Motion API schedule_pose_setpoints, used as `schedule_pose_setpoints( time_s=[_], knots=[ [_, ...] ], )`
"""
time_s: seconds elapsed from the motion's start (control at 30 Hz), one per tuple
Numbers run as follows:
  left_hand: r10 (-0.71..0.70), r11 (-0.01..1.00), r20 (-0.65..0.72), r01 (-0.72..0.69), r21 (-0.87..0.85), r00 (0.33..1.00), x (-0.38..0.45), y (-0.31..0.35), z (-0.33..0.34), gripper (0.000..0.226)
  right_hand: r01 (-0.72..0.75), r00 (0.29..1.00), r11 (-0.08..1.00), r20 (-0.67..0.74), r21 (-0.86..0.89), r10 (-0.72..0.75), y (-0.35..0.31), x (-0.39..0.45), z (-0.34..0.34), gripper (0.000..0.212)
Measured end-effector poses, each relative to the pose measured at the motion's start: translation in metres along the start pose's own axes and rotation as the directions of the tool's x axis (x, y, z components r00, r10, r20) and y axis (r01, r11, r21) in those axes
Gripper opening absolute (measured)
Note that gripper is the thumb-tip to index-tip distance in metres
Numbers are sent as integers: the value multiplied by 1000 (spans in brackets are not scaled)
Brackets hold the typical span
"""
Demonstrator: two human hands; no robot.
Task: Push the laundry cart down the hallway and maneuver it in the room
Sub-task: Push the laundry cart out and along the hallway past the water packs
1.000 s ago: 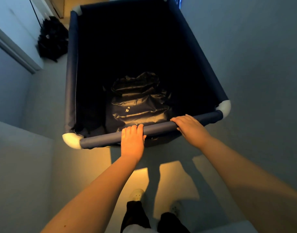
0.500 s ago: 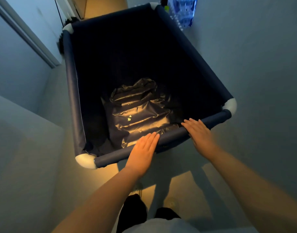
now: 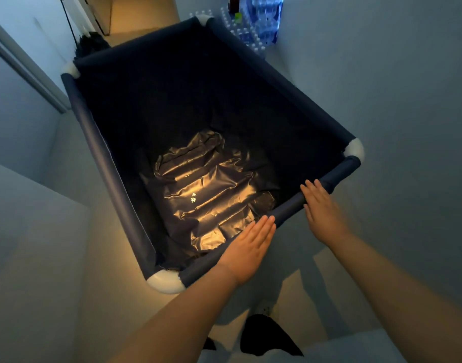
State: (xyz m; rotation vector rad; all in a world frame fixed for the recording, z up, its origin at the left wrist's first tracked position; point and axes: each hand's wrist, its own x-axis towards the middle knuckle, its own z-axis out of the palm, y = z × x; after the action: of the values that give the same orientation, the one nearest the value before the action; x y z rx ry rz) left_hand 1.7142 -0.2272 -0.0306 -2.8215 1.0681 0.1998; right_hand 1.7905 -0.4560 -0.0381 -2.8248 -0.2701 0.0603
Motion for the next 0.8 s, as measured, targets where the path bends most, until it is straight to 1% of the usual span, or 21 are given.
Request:
schedule_pose_setpoints(
  time_s=[0.07, 0.13, 0.2, 0.27, 0.33, 0.4, 0.47, 0.57, 0.67, 0.8],
  knots=[
    [25, 999, 12, -25, -42, 1000, -8, -11, -2, 61, -90, 995, 996, 29, -24, 90, -20, -8, 1, 49],
    [10, 993, 30, -7, -121, 999, -26, -32, -5, 63, -126, 990, 990, 57, -58, 129, -49, -19, 4, 51],
    [-15, 980, 21, 19, -197, 1000, -57, -62, -6, 63, -111, 991, 990, 68, -86, 116, -85, -30, 12, 53],
    [-33, 974, -33, 25, -226, 999, -97, -99, -5, 62, -87, 995, 994, 42, -65, 90, -130, -41, 24, 55],
    [-56, 974, -94, 34, -223, 994, -141, -139, -6, 62, -70, 997, 997, 14, -17, 70, -183, -48, 38, 55],
    [-86, 982, -129, 63, -176, 988, -186, -181, -8, 63, -72, 997, 996, -2, 55, 73, -243, -51, 55, 56],
    [-125, 986, -134, 108, -128, 983, -231, -219, -9, 64, -71, 997, 990, -17, 118, 73, -302, -48, 73, 56],
    [-163, 985, -140, 154, -71, 977, -289, -267, -12, 64, -50, 999, 990, 0, 129, 50, -378, -38, 98, 59],
    [-202, 979, -151, 194, -64, 968, -325, -304, -16, 63, -29, 999, 994, -27, 103, 32, -430, -23, 109, 60],
    [-177, 984, -194, 167, -64, 965, -331, -341, -16, 62, -19, 998, 1000, -53, 24, 20, -462, 3, 110, 60]
  ],
)
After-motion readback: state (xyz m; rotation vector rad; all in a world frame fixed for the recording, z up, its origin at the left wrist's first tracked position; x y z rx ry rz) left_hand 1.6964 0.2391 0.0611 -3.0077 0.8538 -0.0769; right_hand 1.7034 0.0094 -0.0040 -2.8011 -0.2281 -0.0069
